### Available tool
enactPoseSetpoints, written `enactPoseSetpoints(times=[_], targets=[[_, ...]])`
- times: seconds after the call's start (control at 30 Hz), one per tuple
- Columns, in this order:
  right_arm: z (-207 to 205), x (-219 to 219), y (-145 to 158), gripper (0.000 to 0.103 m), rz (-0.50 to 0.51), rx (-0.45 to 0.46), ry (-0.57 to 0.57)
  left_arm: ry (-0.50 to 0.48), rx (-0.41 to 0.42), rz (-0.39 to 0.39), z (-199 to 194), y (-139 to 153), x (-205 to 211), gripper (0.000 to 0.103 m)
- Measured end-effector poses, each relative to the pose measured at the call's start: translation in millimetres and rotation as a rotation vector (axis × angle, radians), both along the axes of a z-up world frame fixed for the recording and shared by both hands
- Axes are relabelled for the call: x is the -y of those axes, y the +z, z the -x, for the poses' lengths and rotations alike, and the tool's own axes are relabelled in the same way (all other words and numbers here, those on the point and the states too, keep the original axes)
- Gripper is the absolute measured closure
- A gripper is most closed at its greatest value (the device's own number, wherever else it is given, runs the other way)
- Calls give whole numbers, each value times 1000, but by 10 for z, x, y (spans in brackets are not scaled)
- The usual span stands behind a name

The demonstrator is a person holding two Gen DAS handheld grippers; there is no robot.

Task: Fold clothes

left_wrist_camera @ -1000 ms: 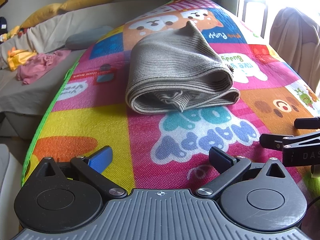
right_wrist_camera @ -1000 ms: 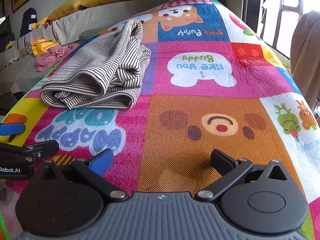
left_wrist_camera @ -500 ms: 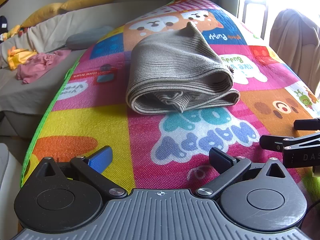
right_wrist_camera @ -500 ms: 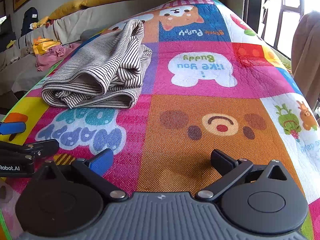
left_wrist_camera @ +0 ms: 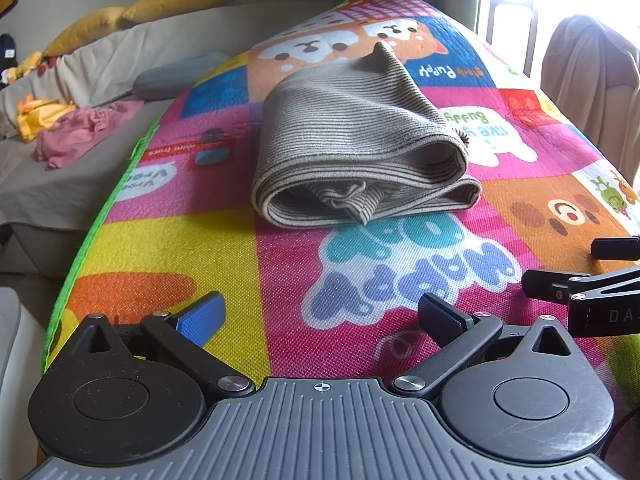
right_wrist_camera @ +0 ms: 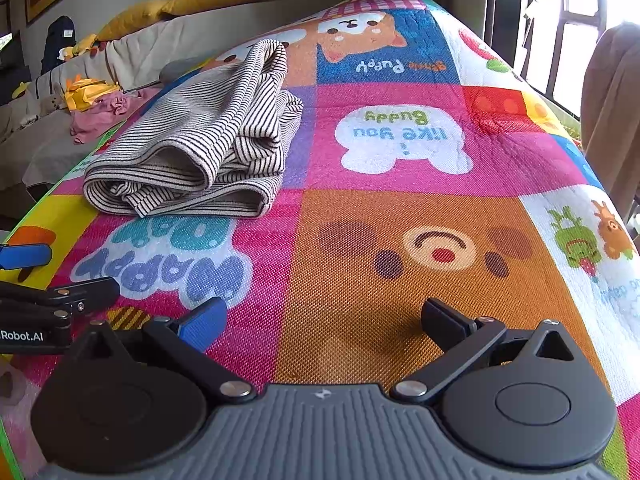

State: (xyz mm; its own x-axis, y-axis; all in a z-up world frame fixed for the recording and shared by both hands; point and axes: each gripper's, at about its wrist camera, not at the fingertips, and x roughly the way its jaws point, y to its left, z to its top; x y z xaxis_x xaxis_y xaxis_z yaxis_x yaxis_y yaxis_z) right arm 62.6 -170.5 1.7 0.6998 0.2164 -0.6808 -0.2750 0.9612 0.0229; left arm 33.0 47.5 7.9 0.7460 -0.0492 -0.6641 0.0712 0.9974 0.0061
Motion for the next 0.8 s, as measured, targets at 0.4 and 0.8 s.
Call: enactPoseSetpoints(times=[0.4, 0.8], targets=[[5, 15, -1, 0, -1, 1, -1, 1, 0, -5, 5, 2, 11, 0], [13, 8, -5, 0, -2, 6, -11, 3, 2, 1, 4, 1, 2, 0]])
